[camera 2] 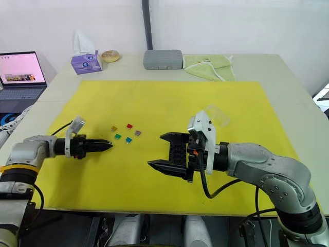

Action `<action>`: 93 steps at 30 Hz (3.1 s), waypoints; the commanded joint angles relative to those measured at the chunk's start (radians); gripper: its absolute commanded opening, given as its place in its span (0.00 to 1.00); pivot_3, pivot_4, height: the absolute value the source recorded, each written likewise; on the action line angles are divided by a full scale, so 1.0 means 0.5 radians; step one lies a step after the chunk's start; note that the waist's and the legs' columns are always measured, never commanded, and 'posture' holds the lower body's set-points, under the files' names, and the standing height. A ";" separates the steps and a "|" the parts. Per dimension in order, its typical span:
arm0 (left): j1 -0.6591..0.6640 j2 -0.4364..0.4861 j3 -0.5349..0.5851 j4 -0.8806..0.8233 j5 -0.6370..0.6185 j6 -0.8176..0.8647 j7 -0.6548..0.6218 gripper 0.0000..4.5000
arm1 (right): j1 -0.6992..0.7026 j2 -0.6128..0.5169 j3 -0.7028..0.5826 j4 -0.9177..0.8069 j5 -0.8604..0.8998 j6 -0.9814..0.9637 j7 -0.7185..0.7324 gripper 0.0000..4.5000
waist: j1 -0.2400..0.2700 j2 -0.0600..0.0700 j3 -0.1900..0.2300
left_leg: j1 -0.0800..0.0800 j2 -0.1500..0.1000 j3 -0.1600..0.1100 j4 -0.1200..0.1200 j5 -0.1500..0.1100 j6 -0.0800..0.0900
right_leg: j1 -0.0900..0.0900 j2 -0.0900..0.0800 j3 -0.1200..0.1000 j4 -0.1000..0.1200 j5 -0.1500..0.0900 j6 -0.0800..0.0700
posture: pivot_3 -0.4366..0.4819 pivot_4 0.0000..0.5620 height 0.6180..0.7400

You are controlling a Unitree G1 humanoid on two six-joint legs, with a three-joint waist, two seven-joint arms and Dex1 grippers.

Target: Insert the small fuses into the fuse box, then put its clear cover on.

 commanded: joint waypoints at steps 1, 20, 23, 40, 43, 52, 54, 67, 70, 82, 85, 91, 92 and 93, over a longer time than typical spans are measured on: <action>-0.001 -0.001 -0.054 0.034 0.008 0.034 -0.042 0.01 | -0.039 -0.009 -0.012 -0.055 0.005 -0.041 -0.003 1.00 | -0.001 0.000 0.000 | 0.000 0.000 0.000 0.000 0.000 0.000 | 0.000 0.000 0.000 0.000 0.000 0.000 | 0.48 0.27 1.00; 0.324 0.038 0.678 -0.850 -0.858 1.220 0.427 0.01 | -0.038 0.002 -0.021 0.027 -0.091 -0.106 0.048 1.00 | -0.018 -0.003 0.002 | 0.000 0.009 -0.006 0.003 -0.001 0.002 | -0.002 0.003 0.002 0.003 0.000 0.000 | 0.48 0.27 1.00; 0.594 -0.011 0.680 -1.074 -0.858 1.179 0.585 0.01 | -0.031 0.002 -0.020 0.039 -0.099 -0.111 0.056 1.00 | -0.013 -0.003 0.002 | 0.001 0.010 -0.006 0.003 -0.001 0.002 | -0.002 0.003 0.003 0.003 0.000 0.000 | 0.48 0.27 1.00; 1.044 0.453 0.517 -0.954 -0.718 0.709 0.339 0.40 | -0.083 0.015 -0.023 0.132 -0.184 -0.133 0.087 1.00 | -0.008 -0.003 0.001 | 0.003 0.011 -0.003 -0.003 -0.002 0.002 | -0.005 0.001 0.004 0.001 -0.005 -0.011 | 0.48 0.27 1.00; 1.005 0.495 0.406 -0.919 -0.657 0.585 0.251 0.40 | -0.079 0.018 -0.019 0.129 -0.188 -0.132 0.086 1.00 | -0.003 -0.002 0.001 | 0.003 0.011 -0.003 -0.004 -0.002 0.002 | -0.004 -0.001 0.004 -0.001 -0.006 -0.012 | 0.48 0.27 1.00; 0.826 0.390 0.262 -0.962 -0.689 0.614 0.240 0.40 | -0.070 0.027 -0.031 0.107 -0.186 -0.126 0.040 1.00 | 0.000 -0.003 0.001 | 0.001 0.009 -0.003 -0.005 -0.002 0.002 | -0.004 -0.003 0.003 -0.002 -0.005 -0.010 | 0.48 0.27 1.00; 0.828 0.375 0.236 -0.999 -0.709 0.647 0.231 0.40 | -0.061 0.029 -0.035 0.097 -0.184 -0.125 0.024 1.00 | 0.000 -0.003 0.001 | 0.001 0.009 -0.003 -0.005 -0.002 0.002 | -0.004 -0.002 0.003 -0.002 -0.002 -0.005 | 0.48 0.27 1.00; 0.872 0.170 0.239 -0.985 -0.674 0.648 0.474 0.40 | -0.024 0.028 -0.050 0.067 -0.174 -0.133 -0.030 1.00 | 0.006 -0.001 0.000 | 0.002 0.008 -0.003 -0.004 -0.002 0.002 | -0.002 -0.002 0.003 -0.002 -0.002 -0.005 | 0.48 0.27 1.00; 0.892 0.155 0.303 -0.986 -0.681 0.674 0.560 0.40 | -0.010 0.019 -0.059 0.059 -0.175 -0.134 -0.030 1.00 | 0.006 0.000 0.000 | 0.003 0.007 -0.004 -0.004 -0.002 0.002 | -0.001 -0.003 0.003 -0.003 -0.002 -0.005 | 0.48 0.27 1.00; 1.179 -0.178 0.634 -1.258 -0.910 0.717 0.995 0.40 | -0.017 0.040 -0.034 0.095 -0.229 -0.158 -0.002 1.00 | 0.006 0.005 -0.004 | 0.007 0.009 -0.003 -0.005 -0.002 0.002 | 0.002 -0.003 0.004 -0.003 -0.002 -0.005 | 0.48 0.27 1.00; 1.173 -0.190 0.612 -1.252 -0.902 0.698 1.006 0.40 | -0.039 0.039 -0.030 0.118 -0.244 -0.157 0.017 1.00 | 0.009 0.006 -0.004 | 0.008 0.007 -0.004 -0.005 -0.002 0.002 | 0.004 -0.003 0.004 -0.003 -0.004 -0.008 | 0.48 0.27 1.00; 1.176 -0.214 0.562 -1.227 -0.880 0.643 1.009 0.01 | -0.036 0.040 -0.031 0.122 -0.266 -0.154 0.032 1.00 | 0.008 0.006 -0.004 | 0.008 0.007 -0.004 -0.005 -0.002 0.002 | 0.004 -0.003 0.004 -0.003 -0.005 -0.011 | 0.48 0.27 1.00; 1.168 -0.217 0.563 -1.218 -0.882 0.638 1.013 0.01 | -0.032 0.039 -0.034 0.120 -0.266 -0.152 0.033 1.00 | 0.008 0.007 -0.005 | 0.008 0.007 -0.004 -0.005 -0.002 0.002 | 0.004 -0.003 0.004 -0.003 -0.005 -0.011 | 0.48 0.27 1.00; 1.160 -0.216 0.563 -1.209 -0.885 0.636 1.012 0.01 | -0.028 0.039 -0.036 0.119 -0.268 -0.152 0.035 1.00 | 0.007 0.008 -0.005 | 0.008 0.007 -0.004 -0.006 -0.002 0.002 | 0.004 -0.003 0.003 -0.003 -0.005 -0.011 | 0.48 0.27 1.00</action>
